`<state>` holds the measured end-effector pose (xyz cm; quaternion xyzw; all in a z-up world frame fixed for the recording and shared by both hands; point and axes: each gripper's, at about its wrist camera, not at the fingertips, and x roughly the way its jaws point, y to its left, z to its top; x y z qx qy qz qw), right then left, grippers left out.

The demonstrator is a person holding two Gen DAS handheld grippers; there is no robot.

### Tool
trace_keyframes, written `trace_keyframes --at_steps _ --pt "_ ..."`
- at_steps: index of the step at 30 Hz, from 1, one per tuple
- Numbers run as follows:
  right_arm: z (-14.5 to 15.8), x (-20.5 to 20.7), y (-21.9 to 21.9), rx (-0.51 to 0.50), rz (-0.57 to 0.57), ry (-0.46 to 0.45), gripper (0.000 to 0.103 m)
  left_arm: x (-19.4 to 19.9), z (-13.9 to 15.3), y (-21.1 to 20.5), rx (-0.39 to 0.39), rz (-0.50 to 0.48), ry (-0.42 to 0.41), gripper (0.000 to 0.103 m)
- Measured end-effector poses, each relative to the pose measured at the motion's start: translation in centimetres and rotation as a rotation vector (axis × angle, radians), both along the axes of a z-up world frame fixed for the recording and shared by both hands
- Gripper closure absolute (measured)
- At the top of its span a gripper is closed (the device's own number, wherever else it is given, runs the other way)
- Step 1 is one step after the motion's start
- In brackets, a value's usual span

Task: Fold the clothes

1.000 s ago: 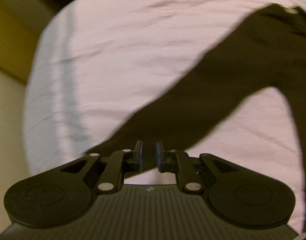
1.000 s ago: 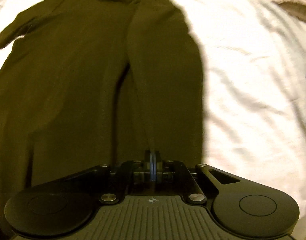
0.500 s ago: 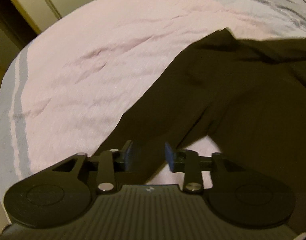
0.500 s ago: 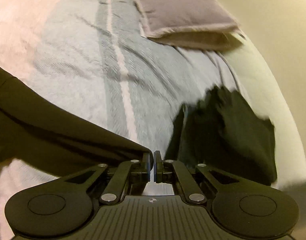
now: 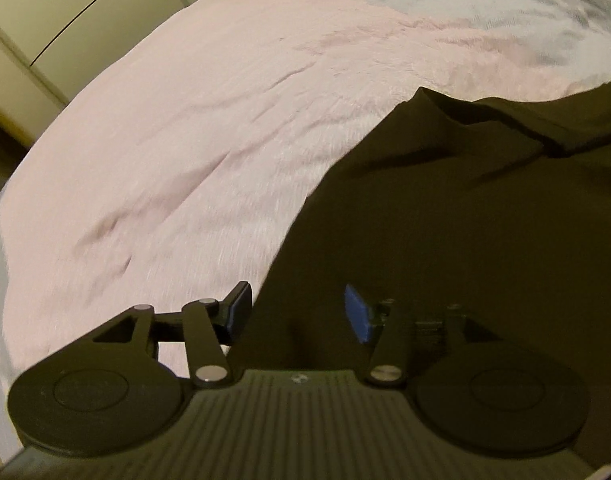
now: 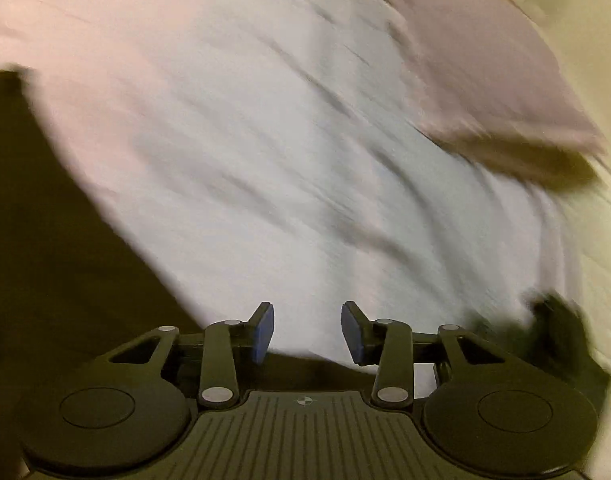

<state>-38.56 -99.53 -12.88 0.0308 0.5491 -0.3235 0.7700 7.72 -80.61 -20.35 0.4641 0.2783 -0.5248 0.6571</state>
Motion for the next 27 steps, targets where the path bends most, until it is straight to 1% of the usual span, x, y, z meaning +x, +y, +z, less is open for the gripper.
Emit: trace_keyframes --at_steps 1,3,4,5,6,7,9,11,12,13,14,15,16,17,20,22,24,26,27 --pt "-0.3 1.2 1.4 0.007 0.071 -0.032 0.058 0.3 -0.7 -1.0 0.002 -0.013 -0.002 0.055" --pt "-1.9 3.8 3.9 0.044 0.244 -0.095 0.052 0.9 -2.1 -2.5 0.005 -0.037 0.011 0.055" --pt "-3.1 5.2 5.0 0.055 0.324 -0.108 0.048 1.2 -2.8 -3.2 0.005 -0.048 0.022 0.055" --pt "-4.5 6.7 5.9 0.061 0.399 -0.110 0.042 1.6 -3.5 -3.9 0.005 -0.059 0.035 0.055" --pt "-5.9 8.2 6.9 0.067 0.474 -0.112 0.040 2.0 -4.3 -4.3 0.005 -0.070 0.048 0.055" --pt "-6.9 9.1 7.2 0.066 0.511 -0.105 0.040 2.2 -4.9 -4.5 0.007 -0.078 0.053 0.054" --pt "-8.4 10.2 6.9 0.058 0.545 -0.079 0.040 2.7 -6.1 -4.6 0.011 -0.092 0.069 0.054" --pt "-9.9 11.3 6.7 0.049 0.578 -0.053 0.040 2.9 -6.5 -4.4 0.020 -0.106 0.101 0.073" --pt "-10.7 11.8 6.6 0.045 0.595 -0.040 0.047 3.0 -6.7 -4.2 0.027 -0.115 0.113 0.093" --pt "-11.5 12.3 6.4 0.041 0.611 -0.027 0.058 2.9 -6.6 -4.0 0.033 -0.128 0.107 0.099" --pt "-12.2 12.9 6.3 0.037 0.628 -0.014 0.086 2.6 -6.2 -3.7 0.024 -0.140 0.093 0.100" --pt "-13.0 13.4 6.2 0.033 0.644 -0.001 0.094 2.5 -5.7 -3.3 0.010 -0.147 0.083 0.100" --pt "-12.4 13.4 5.8 0.037 0.635 -0.013 0.097 2.6 -5.0 -2.9 -0.012 -0.142 0.083 0.100" --pt "-10.9 13.0 5.1 0.035 0.611 -0.036 0.098 2.8 -4.1 -2.4 -0.037 -0.133 0.085 0.100" --pt "-6.5 13.0 1.4 0.032 0.530 -0.116 0.098 4.0 -0.4 -0.7 -0.129 -0.072 0.102 0.100" --pt "-4.8 14.4 -1.5 0.018 0.520 -0.140 0.098 5.0 1.1 -0.1 -0.157 -0.034 0.103 0.100" --pt "-4.8 16.7 -4.0 0.028 0.549 -0.142 0.098 5.9 1.1 -0.1 -0.151 0.007 0.094 0.100" --pt "-6.3 19.4 -6.0 0.053 0.568 -0.132 0.098 7.1 0.3 -0.6 -0.132 0.062 0.086 0.100" --pt "-7.1 20.6 -6.6 0.059 0.551 -0.137 0.098 7.7 -0.4 -1.0 -0.121 0.095 0.087 0.100"
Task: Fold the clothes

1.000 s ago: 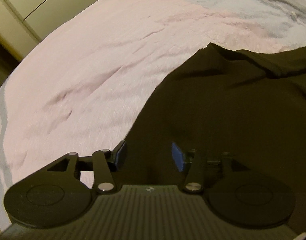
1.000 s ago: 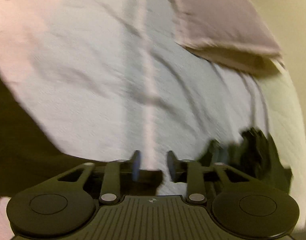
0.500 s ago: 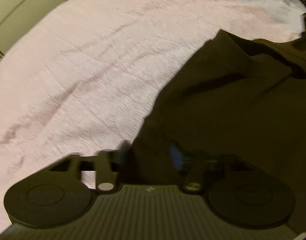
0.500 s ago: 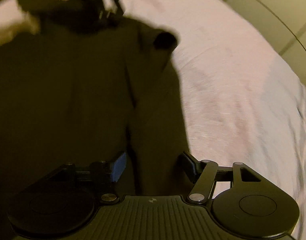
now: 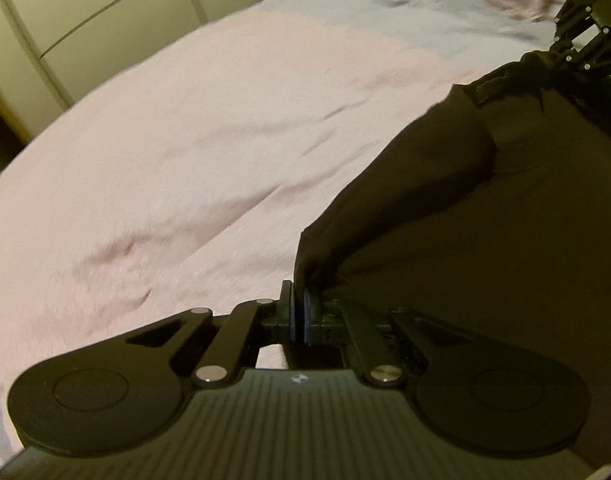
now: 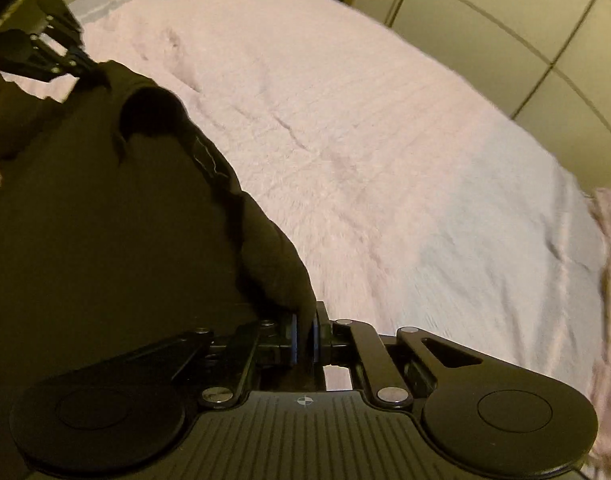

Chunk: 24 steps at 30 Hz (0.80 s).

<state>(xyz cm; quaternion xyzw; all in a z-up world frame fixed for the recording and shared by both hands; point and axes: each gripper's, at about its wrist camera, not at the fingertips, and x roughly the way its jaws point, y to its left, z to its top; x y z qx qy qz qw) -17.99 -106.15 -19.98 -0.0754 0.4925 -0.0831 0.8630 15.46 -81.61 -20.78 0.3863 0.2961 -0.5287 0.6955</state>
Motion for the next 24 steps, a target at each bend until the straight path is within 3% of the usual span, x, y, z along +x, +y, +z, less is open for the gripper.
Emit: trace_keyframes --at_steps 2,3,5,10,14,17,20,24 --pt "-0.8 0.3 -0.8 0.022 -0.083 -0.024 0.095 1.6 -1.7 -0.7 0.018 0.096 0.054 0.099" --pt "-1.1 0.3 -1.1 0.033 -0.129 -0.037 0.075 2.3 -2.8 -1.0 0.039 0.145 0.089 0.093" --pt "-1.8 0.2 -1.9 0.056 -0.219 -0.062 0.050 3.0 -4.0 -1.2 0.050 0.212 0.111 0.081" --pt "-2.9 -0.4 -3.4 0.104 -0.427 -0.124 0.049 3.0 -3.3 1.0 -0.015 0.229 0.126 0.072" --pt "-1.0 -3.4 -0.8 0.131 -0.479 -0.144 0.049 4.2 -1.6 4.5 -0.027 0.249 0.111 0.071" --pt "0.0 -6.6 2.5 0.208 -0.526 -0.144 0.049 4.7 -0.1 8.6 -0.009 0.279 0.092 0.072" --pt "0.4 -11.0 6.1 0.300 -0.528 -0.115 0.049 4.9 0.3 13.7 0.050 0.273 0.085 0.064" --pt "0.0 -15.0 11.2 0.343 -0.533 -0.037 0.049 4.6 -1.7 19.7 0.222 0.239 -0.022 0.060"
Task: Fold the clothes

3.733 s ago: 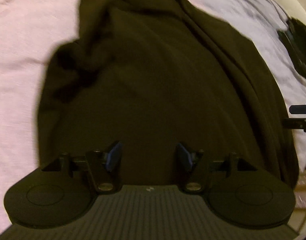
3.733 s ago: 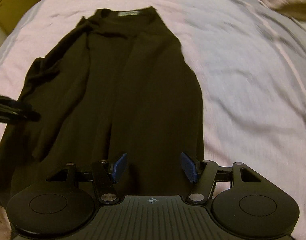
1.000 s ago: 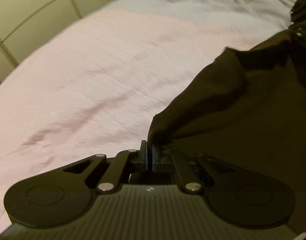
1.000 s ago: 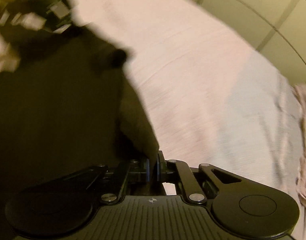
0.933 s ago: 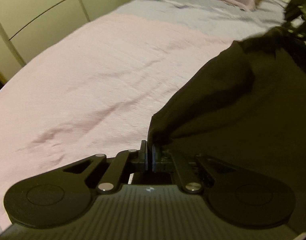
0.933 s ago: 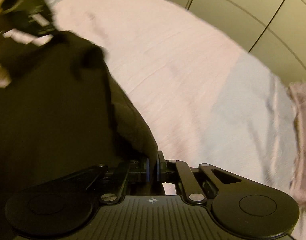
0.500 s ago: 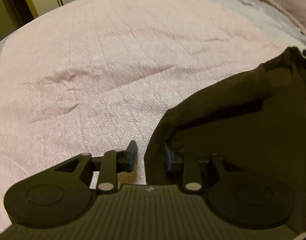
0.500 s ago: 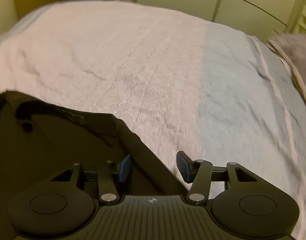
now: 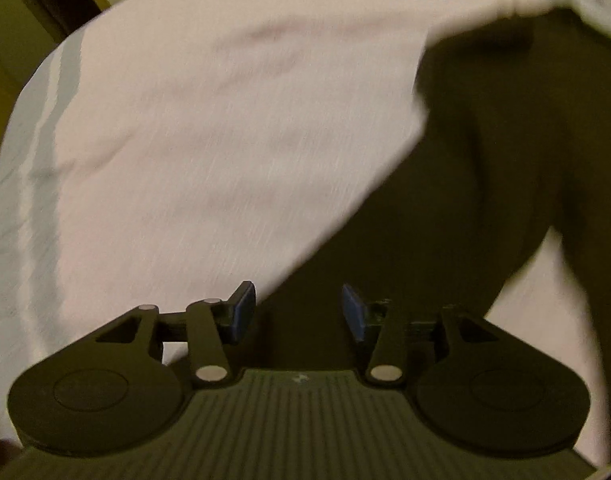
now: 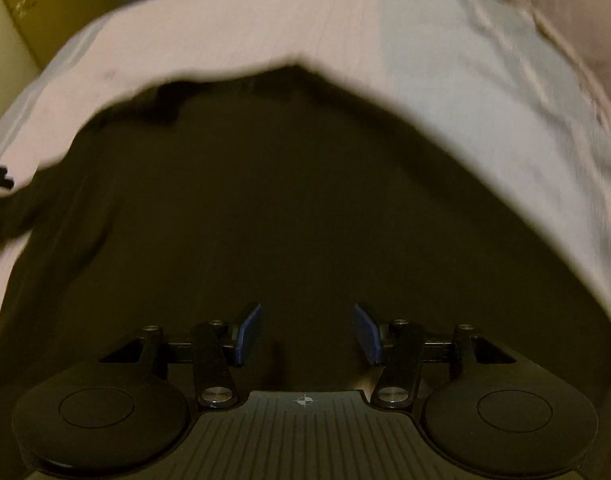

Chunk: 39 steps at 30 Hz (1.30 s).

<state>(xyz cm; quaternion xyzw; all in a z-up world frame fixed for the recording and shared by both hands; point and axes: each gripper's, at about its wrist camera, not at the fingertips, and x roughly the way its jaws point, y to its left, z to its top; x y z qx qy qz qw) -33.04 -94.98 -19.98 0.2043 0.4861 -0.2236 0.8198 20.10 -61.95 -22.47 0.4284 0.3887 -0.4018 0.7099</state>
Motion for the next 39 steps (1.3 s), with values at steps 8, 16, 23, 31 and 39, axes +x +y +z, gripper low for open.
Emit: trace_keyframes --at_steps 8,16,23,31,39 --pt "-1.0 -4.2 7.8 0.060 -0.037 0.125 0.048 3.6 -2.3 5.4 0.071 -0.039 -0.090 0.060" --pt "-1.3 -7.0 14.2 0.085 -0.091 0.212 0.047 6.6 -2.5 7.7 0.075 -0.104 0.002 0.103" --pt "-0.2 -7.2 17.4 0.052 -0.137 0.226 0.044 13.4 0.6 15.3 0.119 0.161 -0.144 0.103" --pt "-0.4 -10.6 17.3 0.099 -0.202 0.233 0.034 5.9 3.1 18.7 -0.027 0.020 0.024 0.072" --pt "-1.7 -15.2 16.9 0.234 -0.294 0.207 0.030 -11.0 3.0 19.6 -0.158 -0.020 0.418 0.059"
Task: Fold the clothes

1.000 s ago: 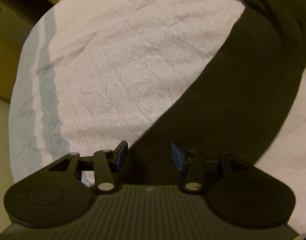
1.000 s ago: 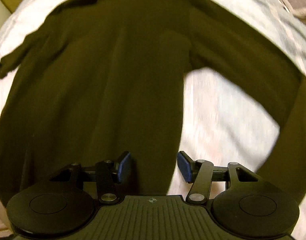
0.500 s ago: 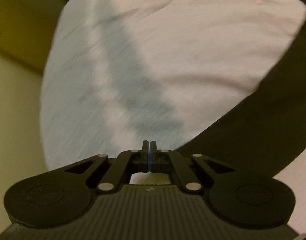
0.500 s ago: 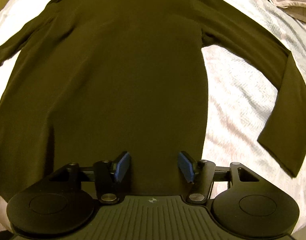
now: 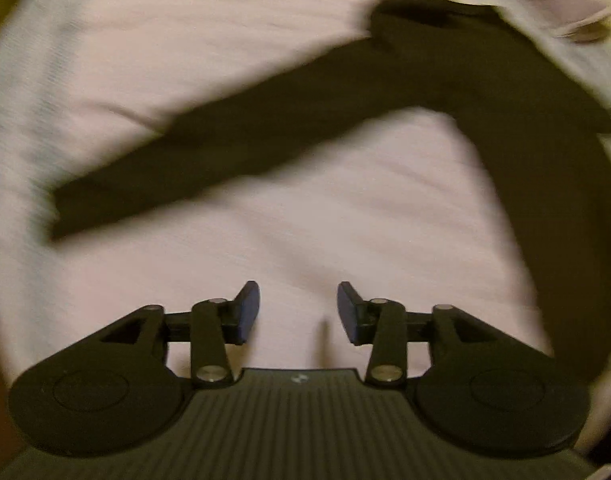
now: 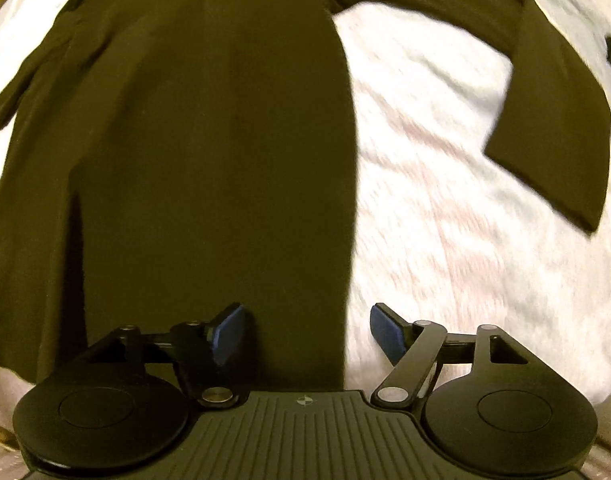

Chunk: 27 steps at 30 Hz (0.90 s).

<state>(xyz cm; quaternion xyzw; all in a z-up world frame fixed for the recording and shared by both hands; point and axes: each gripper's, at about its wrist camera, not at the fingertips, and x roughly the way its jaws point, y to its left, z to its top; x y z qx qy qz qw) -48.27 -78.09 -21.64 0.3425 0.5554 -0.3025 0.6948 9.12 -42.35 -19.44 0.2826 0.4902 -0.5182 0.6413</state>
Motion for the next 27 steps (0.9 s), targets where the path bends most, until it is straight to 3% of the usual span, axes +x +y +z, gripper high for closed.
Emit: trace_keyframes --at_steps 3,7,12,14,15,17,23,27 --pt "-0.6 -1.8 0.3 0.086 -0.023 -0.069 0.029 -7.1 -1.1 0.3 0.004 -0.064 0.169 0.056" --pt "-2.1 -3.6 0.6 0.172 -0.020 -0.111 0.029 -13.6 -2.8 0.4 0.036 -0.064 0.292 0.052" --pt "-3.4 -6.1 0.2 0.223 -0.073 -0.181 0.030 -17.5 -3.7 -0.1 0.060 -0.019 0.306 0.051" --pt "-3.9 -7.0 -0.4 0.267 -0.107 -0.228 0.031 -18.2 -3.8 -0.4 0.074 -0.014 0.327 0.076" --pt "-4.1 -7.4 -0.8 0.291 -0.125 -0.247 0.056 -18.4 -4.0 -0.6 0.084 -0.021 0.337 0.102" --pt "-4.6 -8.1 -1.5 0.341 -0.184 -0.266 0.095 -18.7 -3.9 -0.9 0.099 -0.047 0.318 0.102" --pt "-1.0 -9.8 -4.3 0.258 -0.109 -0.197 0.098 -18.7 -0.3 0.1 0.105 -0.103 0.220 0.102" --pt "1.2 -10.5 -5.7 0.200 -0.040 -0.140 0.098 -19.8 0.1 0.9 0.118 -0.092 0.228 0.102"
